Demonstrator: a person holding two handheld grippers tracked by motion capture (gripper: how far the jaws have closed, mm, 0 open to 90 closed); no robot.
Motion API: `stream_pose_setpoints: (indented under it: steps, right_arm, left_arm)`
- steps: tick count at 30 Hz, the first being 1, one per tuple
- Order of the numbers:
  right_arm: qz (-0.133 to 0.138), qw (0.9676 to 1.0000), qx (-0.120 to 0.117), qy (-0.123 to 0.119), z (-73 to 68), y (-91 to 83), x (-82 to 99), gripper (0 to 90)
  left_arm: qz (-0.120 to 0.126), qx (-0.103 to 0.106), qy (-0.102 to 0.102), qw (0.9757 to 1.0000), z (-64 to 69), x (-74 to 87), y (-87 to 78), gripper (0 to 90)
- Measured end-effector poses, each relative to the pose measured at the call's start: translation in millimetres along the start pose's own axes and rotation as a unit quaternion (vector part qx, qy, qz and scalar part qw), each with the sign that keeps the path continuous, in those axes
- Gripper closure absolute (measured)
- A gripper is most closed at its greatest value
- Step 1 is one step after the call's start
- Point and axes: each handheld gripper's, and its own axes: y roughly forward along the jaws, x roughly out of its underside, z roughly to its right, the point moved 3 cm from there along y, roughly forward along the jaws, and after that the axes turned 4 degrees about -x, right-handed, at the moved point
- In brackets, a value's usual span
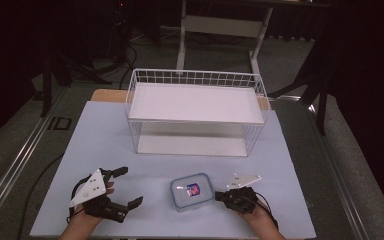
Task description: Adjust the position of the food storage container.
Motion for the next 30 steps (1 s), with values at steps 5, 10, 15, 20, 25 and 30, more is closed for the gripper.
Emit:
stream_pose_setpoints:
  steps: [5, 10, 15, 20, 25, 30]
  right_arm:
    - [0.001, 0.9999, -0.016, -0.004, -8.2, 6.6, -3.1, 90.0]
    - [-0.002, 0.9995, -0.028, -0.016, -15.2, 14.8, -9.6, 90.0]
    - [-0.002, 0.9991, -0.035, -0.025, -22.6, 24.0, -18.7, 90.0]
    - [-0.002, 0.9989, -0.041, -0.025, -25.1, 31.1, -23.3, 90.0]
    - [-0.002, 0.9981, -0.052, -0.031, -31.0, 45.9, -32.3, 90.0]
    - [-0.003, 0.9975, -0.055, -0.044, -36.8, 52.9, -37.5, 90.0]
  left_arm:
    - [-0.004, 0.002, -0.002, 1.0000, 0.4, 0.9, 1.0, 1.5]
    - [-0.002, 0.003, -0.005, 1.0000, -0.2, 0.8, 1.0, 1.5]
    - [-0.004, 0.003, -0.004, 1.0000, -0.3, 1.2, 1.1, 1.5]
    - [-0.005, 0.004, -0.004, 1.0000, -0.1, 1.3, 1.3, 1.5]
    - [-0.005, 0.005, -0.006, 1.0000, -0.8, 1.5, 0.9, 1.5]
    - [-0.005, 0.005, -0.013, 0.9999, -1.5, 2.0, 0.9, 1.5]
